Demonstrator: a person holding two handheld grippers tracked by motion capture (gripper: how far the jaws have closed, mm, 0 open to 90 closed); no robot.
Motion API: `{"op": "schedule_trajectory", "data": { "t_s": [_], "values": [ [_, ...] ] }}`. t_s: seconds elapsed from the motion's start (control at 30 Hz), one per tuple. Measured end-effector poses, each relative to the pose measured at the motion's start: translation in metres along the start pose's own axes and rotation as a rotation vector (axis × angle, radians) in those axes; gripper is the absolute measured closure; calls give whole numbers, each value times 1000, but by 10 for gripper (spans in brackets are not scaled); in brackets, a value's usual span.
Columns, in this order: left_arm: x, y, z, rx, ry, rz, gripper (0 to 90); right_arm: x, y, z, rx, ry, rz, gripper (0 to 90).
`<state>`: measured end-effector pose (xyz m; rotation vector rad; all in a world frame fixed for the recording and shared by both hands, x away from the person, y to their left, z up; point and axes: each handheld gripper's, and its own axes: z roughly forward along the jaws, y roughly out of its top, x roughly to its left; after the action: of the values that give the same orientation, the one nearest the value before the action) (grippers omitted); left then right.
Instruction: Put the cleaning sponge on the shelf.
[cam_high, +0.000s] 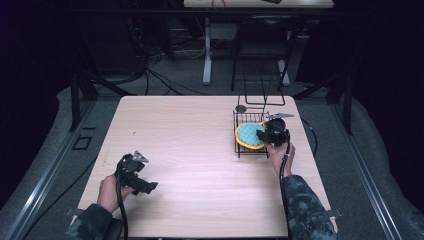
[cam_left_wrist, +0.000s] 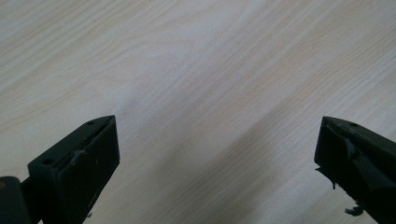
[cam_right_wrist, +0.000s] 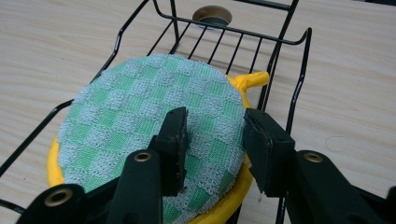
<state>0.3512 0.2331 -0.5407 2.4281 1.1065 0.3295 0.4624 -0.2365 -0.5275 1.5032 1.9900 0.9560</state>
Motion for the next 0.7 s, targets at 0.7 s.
{"op": "schedule_trajectory", "data": {
  "t_s": [0.7],
  "values": [
    [1, 0, -1, -16, 5, -8, 3, 16, 10, -81, -34, 121, -75, 228]
  ]
}}
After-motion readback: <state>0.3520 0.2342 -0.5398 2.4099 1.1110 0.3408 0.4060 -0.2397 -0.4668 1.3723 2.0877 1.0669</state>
